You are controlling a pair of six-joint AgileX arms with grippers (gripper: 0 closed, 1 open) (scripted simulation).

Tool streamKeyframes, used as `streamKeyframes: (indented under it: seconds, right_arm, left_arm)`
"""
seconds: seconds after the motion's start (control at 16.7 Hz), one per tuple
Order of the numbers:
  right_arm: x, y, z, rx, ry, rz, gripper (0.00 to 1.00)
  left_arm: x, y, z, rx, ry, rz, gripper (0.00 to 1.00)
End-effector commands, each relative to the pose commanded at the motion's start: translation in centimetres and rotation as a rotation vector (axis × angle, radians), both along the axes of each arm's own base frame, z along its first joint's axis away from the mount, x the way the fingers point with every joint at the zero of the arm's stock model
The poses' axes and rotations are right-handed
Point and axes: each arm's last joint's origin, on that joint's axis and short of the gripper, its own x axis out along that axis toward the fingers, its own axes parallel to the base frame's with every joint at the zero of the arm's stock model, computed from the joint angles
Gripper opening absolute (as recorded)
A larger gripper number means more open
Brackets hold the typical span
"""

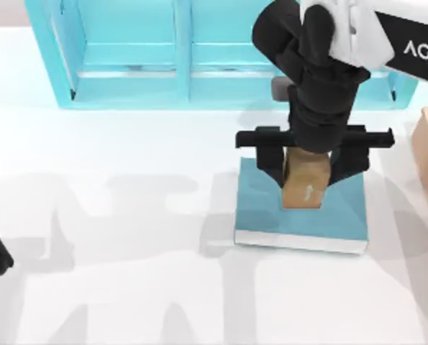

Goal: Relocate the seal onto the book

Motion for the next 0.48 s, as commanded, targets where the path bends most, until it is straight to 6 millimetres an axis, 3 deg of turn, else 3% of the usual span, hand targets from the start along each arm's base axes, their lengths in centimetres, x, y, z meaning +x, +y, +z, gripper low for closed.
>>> streamKeyframes:
  seconds: [0.48]
  right_arm:
    - [0.0,0.0,0.5,0.0,0.0,0.0,0.0]
  left_arm:
    - [0.0,0.0,0.0,0.0,0.0,0.0,1.0]
